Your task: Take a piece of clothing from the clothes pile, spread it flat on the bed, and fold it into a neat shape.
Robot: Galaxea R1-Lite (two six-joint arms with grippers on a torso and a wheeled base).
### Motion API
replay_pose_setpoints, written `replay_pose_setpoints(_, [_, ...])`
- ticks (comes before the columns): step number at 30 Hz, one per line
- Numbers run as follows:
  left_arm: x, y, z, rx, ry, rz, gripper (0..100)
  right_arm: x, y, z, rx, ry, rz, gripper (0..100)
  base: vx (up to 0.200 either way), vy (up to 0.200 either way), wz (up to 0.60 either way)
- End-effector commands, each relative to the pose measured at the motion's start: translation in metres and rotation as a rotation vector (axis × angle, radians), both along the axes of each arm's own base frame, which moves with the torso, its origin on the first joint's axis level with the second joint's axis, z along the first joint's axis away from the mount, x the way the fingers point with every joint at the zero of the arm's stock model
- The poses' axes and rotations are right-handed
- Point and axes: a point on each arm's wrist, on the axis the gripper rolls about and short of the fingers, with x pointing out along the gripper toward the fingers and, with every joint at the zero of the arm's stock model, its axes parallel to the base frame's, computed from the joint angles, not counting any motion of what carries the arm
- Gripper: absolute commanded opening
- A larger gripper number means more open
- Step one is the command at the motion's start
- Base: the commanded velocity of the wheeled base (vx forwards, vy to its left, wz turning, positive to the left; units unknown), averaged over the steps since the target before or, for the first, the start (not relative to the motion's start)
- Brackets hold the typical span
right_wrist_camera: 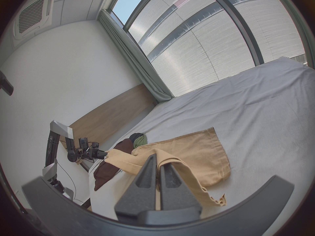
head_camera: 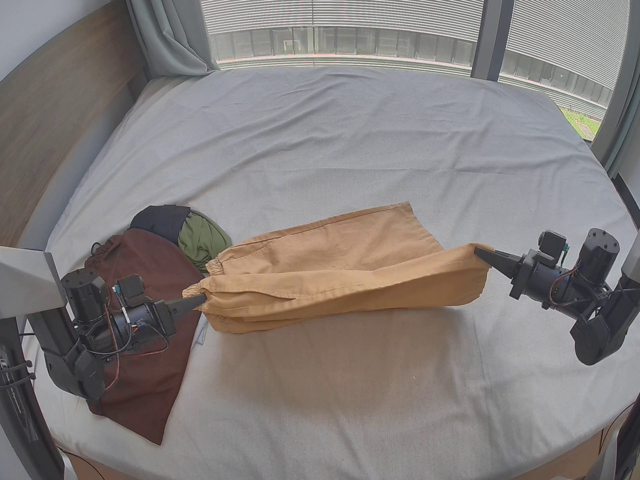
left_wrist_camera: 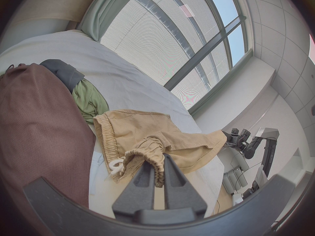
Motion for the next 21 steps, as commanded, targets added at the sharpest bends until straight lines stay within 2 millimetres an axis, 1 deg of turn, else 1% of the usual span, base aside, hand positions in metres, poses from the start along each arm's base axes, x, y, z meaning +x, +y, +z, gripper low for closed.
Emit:
replay_pose_setpoints(1, [0.007, -0.002, 0.003, -0.002, -0.021, 0.014, 0, 0.022, -0.002, -0.005, 0.013, -0.007, -0.010, 0, 0.000, 0.000, 0.00])
replay_pose_setpoints(2, [0.007, -0.002, 0.003, -0.002, -0.021, 0.014, 0, 0.022, -0.002, -0.005, 0.013, -0.007, -0.010, 0, 0.000, 0.000, 0.00])
replay_pose_setpoints(4, [0.010, -0.002, 0.005, -0.014, -0.022, 0.038, 0, 0.034, -0.003, -0.006, 0.033, -0.009, -0.014, 0, 0.000, 0.000, 0.00])
replay_pose_setpoints(9, [0.018, -0.003, 0.011, -0.041, -0.032, 0.093, 0, 0.051, -0.003, -0.002, 0.066, -0.026, -0.015, 0, 0.000, 0.000, 0.00])
replay_pose_setpoints(14, [0.022, -0.005, 0.012, -0.055, -0.031, 0.107, 0, 0.061, -0.002, 0.001, 0.071, -0.038, -0.014, 0, 0.000, 0.000, 0.00])
replay_pose_setpoints(18, [0.024, -0.006, 0.012, -0.059, -0.034, 0.107, 0, 0.074, -0.002, 0.003, 0.070, -0.028, -0.016, 0, 0.000, 0.000, 0.00])
replay_pose_setpoints(19, [0.024, -0.006, 0.012, -0.059, -0.034, 0.107, 0, 0.074, -0.002, 0.003, 0.070, -0.028, -0.016, 0, 0.000, 0.000, 0.00])
replay_pose_setpoints(21, [0.025, -0.006, 0.013, -0.061, -0.039, 0.106, 0, 0.084, -0.007, 0.008, 0.071, -0.045, -0.029, 0, 0.000, 0.000, 0.00])
